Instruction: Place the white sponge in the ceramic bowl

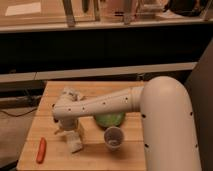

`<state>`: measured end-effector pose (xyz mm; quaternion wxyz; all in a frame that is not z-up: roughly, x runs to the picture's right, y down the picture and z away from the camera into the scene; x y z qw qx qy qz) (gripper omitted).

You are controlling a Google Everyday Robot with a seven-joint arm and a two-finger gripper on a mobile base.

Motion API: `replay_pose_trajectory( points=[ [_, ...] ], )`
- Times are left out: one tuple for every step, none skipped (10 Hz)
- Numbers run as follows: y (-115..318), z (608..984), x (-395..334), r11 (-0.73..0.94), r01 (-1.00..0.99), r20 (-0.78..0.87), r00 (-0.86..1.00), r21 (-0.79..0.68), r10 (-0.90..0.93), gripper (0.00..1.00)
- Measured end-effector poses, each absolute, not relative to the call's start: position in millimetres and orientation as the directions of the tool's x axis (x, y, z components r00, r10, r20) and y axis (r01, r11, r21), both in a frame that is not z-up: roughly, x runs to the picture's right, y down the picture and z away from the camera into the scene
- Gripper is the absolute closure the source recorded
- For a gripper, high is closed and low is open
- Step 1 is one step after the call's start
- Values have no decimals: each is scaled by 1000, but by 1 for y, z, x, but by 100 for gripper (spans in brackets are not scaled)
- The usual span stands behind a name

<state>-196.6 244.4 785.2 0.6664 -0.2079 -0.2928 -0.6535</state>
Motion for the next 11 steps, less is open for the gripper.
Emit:
replay_pose_trajectory(
  points=[
    [247, 787, -193, 58, 996, 658, 0, 67, -753, 20],
    [250, 790, -190, 69, 997, 652, 37, 24, -757, 20],
    [252, 792, -188, 80, 997, 649, 63, -3, -758, 20],
    [254, 794, -186, 82, 997, 650, 68, -8, -757, 20],
    [257, 797, -186, 92, 996, 653, 72, -4, -754, 20],
    [260, 802, -186, 97, 995, 658, 71, 3, -750, 20],
    [262, 804, -186, 103, 995, 664, 70, 11, -744, 24],
    [263, 806, -186, 111, 994, 672, 70, 18, -737, 32],
    [265, 807, -186, 116, 993, 681, 68, 25, -729, 42],
    [265, 808, -186, 120, 992, 685, 67, 30, -726, 52],
    [265, 808, -185, 125, 992, 688, 68, 32, -722, 63]
  ],
)
